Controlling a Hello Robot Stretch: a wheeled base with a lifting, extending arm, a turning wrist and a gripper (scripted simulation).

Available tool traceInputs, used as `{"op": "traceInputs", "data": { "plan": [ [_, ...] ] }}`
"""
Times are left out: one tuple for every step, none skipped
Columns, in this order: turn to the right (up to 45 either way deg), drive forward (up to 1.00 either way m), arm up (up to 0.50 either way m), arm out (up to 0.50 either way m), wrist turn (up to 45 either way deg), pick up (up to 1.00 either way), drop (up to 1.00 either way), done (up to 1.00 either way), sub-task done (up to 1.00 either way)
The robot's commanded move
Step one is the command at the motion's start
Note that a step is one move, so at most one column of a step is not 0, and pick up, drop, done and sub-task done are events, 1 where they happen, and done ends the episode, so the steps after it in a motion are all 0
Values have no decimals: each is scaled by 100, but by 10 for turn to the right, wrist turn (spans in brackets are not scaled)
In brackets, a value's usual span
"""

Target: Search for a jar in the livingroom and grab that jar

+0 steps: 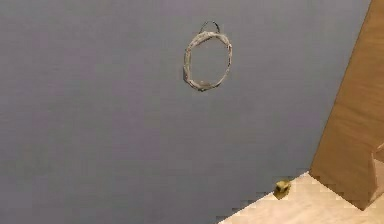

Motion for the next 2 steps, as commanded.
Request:
{"op": "traceInputs", "data": {
  "plan": [
    [-450, 0, 0, 0, 0, 0, 0, 0, 0],
    [-450, 0, 0, 0, 0, 0, 0, 0, 0]
  ]
}}
